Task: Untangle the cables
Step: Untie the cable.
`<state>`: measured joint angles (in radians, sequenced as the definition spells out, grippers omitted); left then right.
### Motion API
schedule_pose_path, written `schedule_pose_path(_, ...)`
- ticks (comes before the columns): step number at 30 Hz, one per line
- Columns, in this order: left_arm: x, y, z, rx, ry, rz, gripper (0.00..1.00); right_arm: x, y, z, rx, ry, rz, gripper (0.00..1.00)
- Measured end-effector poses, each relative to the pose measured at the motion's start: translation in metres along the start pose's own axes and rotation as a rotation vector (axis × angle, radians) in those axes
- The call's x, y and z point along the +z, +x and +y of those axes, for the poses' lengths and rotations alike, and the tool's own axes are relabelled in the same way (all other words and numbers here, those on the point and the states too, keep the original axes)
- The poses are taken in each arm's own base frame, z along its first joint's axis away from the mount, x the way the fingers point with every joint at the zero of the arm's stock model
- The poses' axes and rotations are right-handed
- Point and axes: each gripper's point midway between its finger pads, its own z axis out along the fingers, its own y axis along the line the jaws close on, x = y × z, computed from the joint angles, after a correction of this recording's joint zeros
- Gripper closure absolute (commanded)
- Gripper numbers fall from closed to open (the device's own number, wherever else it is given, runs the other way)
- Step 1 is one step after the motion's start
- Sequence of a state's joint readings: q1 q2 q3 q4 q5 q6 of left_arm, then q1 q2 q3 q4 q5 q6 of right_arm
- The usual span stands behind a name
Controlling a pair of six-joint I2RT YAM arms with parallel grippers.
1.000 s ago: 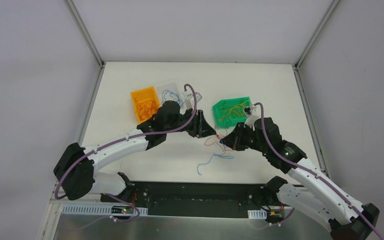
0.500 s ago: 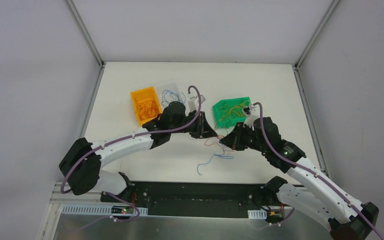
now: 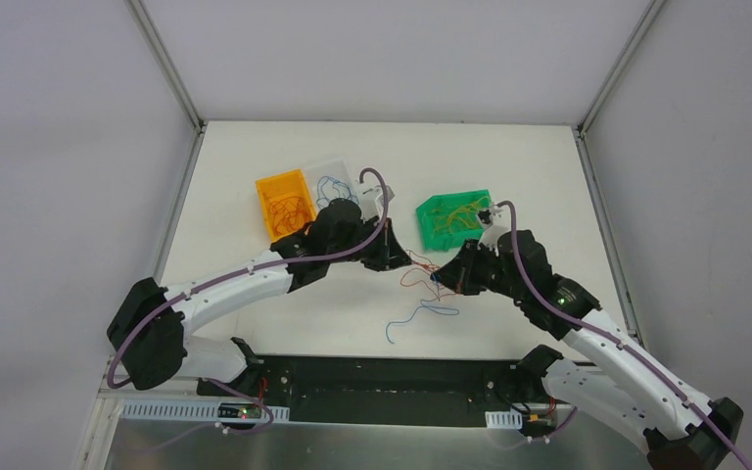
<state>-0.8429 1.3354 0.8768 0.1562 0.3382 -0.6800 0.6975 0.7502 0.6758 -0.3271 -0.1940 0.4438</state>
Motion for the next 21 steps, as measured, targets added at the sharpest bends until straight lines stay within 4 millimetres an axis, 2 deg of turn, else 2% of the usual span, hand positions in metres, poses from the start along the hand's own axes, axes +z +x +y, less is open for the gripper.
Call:
schedule_pose_path(8,-0.030,-0.021,0.060,0.077,-0.296,-0.094,1.00,-0.011,-0.005,0.003,-0.008,-0.011,-0.042,1.00)
schedule_pose_path(16,-0.046,-0.025,0.091,0.117,-0.451,-0.110,1.00,-0.011,-0.005,-0.004,-0.003,0.025,-0.049,1.00)
schedule_pose_path(17,-0.050,-0.027,0.093,0.118,-0.466,-0.122,0.93,-0.010,-0.006,-0.007,-0.003,0.038,-0.054,1.00)
schedule_pose_path(19,-0.057,-0.034,0.094,0.122,-0.478,-0.148,0.60,-0.009,-0.007,-0.011,0.000,0.061,-0.061,1.00)
schedule_pose_path(20,-0.060,-0.037,0.091,0.135,-0.472,-0.157,0.49,-0.009,-0.007,-0.013,0.000,0.069,-0.060,1.00)
schedule_pose_path(21,-0.063,-0.039,0.088,0.146,-0.465,-0.166,0.47,-0.007,-0.007,-0.015,0.001,0.079,-0.058,1.00)
